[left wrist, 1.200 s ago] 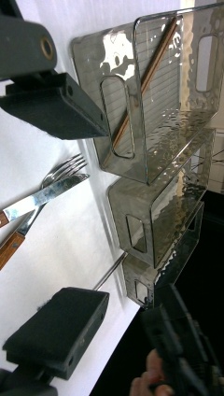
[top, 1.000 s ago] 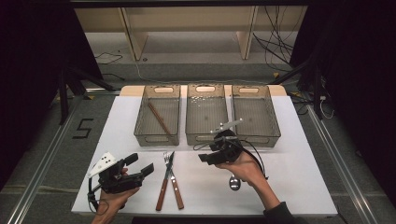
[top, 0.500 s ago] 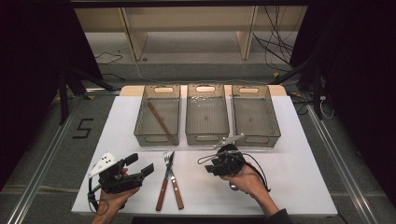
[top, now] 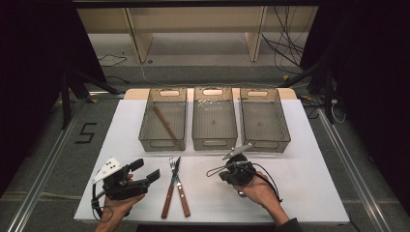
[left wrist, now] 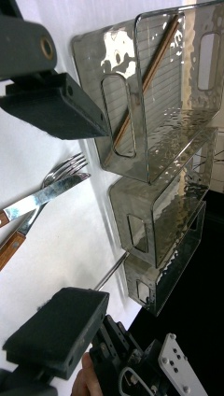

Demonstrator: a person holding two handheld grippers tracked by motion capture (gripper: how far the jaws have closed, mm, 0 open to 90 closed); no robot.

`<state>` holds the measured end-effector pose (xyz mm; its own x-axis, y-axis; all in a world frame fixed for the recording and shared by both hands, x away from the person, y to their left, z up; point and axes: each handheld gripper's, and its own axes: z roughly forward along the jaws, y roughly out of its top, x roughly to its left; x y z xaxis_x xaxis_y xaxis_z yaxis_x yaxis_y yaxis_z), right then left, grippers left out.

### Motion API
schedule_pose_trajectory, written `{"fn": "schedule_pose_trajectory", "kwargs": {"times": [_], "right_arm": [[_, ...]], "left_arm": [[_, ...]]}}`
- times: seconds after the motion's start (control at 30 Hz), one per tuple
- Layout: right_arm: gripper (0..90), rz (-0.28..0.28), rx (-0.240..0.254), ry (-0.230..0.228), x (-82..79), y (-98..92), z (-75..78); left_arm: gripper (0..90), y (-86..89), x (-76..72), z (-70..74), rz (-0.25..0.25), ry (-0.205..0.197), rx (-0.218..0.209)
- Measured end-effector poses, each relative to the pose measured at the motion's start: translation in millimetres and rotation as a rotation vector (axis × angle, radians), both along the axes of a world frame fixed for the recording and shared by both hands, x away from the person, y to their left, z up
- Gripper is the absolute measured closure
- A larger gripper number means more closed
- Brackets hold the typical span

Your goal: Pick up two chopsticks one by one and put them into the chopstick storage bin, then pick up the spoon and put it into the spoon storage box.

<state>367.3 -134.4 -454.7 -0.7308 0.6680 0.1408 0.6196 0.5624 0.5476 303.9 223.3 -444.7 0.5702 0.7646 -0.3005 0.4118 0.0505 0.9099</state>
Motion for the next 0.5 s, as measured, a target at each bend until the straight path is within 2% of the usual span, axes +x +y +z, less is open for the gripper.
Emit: {"fn": "schedule_pose_trajectory", "kwargs": {"times": [0.27,0.5], "right_arm": [[90.0,-0.01,-0.043,0.017,-4.0,-6.2,-8.0],[90.0,-0.019,-0.062,0.024,-7.3,-12.2,-13.0]], "left_arm": [[16.5,0.1,-0.1,0.2,-0.004,-0.002,-0.002],[16.5,0.8,-0.3,0.3,0.0,-0.003,-0.004]]}}
